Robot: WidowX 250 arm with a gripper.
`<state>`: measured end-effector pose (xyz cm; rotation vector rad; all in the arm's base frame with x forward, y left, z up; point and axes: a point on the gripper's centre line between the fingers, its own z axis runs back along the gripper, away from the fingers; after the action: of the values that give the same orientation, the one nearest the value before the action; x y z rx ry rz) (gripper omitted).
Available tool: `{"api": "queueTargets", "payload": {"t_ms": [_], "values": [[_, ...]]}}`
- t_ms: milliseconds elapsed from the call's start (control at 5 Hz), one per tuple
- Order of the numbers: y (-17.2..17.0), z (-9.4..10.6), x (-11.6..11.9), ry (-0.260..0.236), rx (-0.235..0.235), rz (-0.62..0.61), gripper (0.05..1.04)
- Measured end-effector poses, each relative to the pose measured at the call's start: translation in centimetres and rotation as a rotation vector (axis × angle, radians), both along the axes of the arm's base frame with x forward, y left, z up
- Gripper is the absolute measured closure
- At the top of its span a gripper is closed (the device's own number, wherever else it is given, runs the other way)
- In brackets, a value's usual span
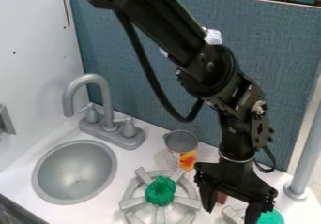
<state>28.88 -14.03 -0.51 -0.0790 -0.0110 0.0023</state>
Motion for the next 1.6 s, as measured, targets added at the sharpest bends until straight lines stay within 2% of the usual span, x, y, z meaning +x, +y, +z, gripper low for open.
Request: {"api": "queueTargets", "payload": {"t_ms": [200,400,600,800,1000,1400,1600], "values": [[-0.9,-0.6,1.4,0.009,-0.015,0.019,0.083],[-1.2,-1.2,2.7,0.007,0.0,0.05,0.083],[-1.3,-2.8,3.6,0.037,0.031,0.086,0.083],[-1.6,-4.3,4.1,0.06,0.081,0.092,0.083],[-2.1,-5.4,4.4,0.08,0.1,0.085,0.123],[-2.0,-5.3,4.4,0.099,0.109,0.076,0.689],[-2.0,-5.5,4.0,0.106,0.106,0.064,0.895]]}}
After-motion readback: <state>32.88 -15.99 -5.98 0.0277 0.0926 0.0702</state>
